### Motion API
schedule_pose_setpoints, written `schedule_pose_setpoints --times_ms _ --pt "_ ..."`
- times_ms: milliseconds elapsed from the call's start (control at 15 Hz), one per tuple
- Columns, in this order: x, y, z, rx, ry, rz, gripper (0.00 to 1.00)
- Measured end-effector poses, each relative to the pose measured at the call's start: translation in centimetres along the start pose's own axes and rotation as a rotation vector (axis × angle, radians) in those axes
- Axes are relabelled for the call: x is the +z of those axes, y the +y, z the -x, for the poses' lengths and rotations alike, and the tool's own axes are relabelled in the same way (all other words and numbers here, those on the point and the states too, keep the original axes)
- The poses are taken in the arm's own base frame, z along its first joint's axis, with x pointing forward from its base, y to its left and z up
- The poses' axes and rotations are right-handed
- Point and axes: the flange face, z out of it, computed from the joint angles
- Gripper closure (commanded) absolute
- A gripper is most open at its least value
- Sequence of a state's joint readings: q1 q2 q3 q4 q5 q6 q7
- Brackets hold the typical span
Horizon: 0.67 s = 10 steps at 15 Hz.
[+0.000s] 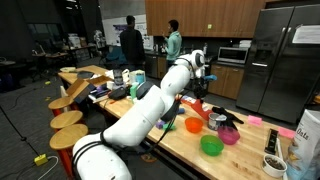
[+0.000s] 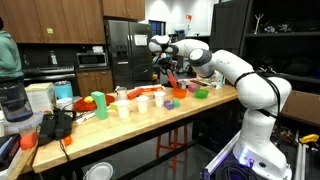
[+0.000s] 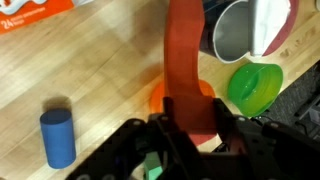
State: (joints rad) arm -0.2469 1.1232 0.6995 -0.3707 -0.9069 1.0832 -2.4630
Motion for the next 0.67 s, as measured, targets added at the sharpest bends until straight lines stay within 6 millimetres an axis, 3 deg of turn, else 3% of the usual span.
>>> schedule_pose_setpoints --times_ms 267,667 --pt "-2.6 -2.4 0.4 0.079 -0.068 -0.015 0.83" --pt "-5.4 -4.2 -0.1 0.164 -0.144 -0.05 0.83"
